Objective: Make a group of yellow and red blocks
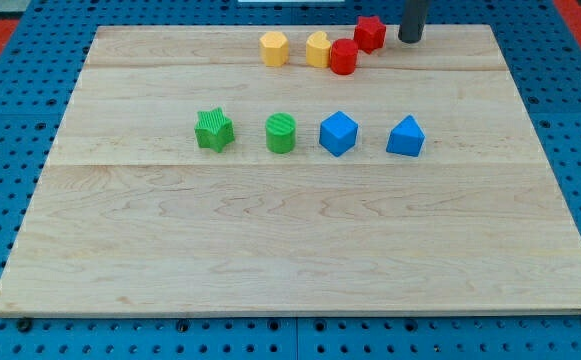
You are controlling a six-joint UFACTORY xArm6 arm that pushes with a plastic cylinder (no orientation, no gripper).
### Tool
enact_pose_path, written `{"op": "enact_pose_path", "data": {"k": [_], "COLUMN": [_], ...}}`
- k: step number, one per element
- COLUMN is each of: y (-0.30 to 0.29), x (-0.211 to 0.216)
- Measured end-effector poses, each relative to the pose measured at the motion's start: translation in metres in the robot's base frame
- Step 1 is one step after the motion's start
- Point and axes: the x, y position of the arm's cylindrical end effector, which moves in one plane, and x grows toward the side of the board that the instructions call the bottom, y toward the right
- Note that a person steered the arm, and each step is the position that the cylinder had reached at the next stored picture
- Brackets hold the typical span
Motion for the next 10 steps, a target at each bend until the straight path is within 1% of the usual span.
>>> {"op": "enact_pose_path", "data": {"k": [1,2,5,6,7,8,9,10], "y": [-0.044,-0.095,-0.143,-0.179,-0.196,-0.186,-0.177,-0.101], "x": [-0.012,0.005,0.003,-0.008,0.002,0.008,-0.012,-0.007]}}
